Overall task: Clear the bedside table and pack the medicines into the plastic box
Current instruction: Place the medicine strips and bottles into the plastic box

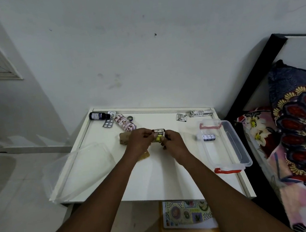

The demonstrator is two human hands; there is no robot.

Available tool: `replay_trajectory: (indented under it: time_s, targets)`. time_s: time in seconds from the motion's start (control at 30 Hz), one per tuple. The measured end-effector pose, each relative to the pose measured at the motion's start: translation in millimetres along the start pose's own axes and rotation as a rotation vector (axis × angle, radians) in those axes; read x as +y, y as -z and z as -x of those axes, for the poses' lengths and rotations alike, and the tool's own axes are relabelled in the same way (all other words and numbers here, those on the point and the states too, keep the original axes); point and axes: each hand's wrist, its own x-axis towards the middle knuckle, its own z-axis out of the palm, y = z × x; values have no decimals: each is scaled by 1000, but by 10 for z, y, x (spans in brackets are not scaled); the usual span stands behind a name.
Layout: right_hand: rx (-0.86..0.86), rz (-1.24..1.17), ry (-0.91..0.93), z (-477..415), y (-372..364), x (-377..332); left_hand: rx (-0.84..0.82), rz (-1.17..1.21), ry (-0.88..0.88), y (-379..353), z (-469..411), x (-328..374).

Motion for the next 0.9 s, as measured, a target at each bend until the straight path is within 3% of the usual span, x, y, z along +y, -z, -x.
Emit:
replay_trajectory:
  time_s: [0.2, 0.37, 0.43, 0.5, 0.57, 0.63, 0.77, 0.9]
  targets:
    - [23, -174, 7, -4, -48, -70, -114, 261, 243, 78, 71, 60]
    - [63, -222, -51, -33, -88, -116, -44, 359, 366, 133, 7, 133]
    - [175, -38, -69, -84, -22, -102, -11, 380, 382, 196, -26, 134]
    - [277, 382, 11, -146, 76, -31, 19, 410, 391, 265, -42, 141]
    - [226, 720, 48, -223, 113, 15, 28, 429, 383, 313, -43, 141]
    - [210, 900, 28, -348, 103, 19, 23, 418, 364, 348, -26, 139]
    - [204, 1043, -44, -543, 63, -51, 16, 393, 327, 409, -18, 114]
    - [186, 1109, 26, -362, -15, 1, 1, 403, 324, 479, -38, 85]
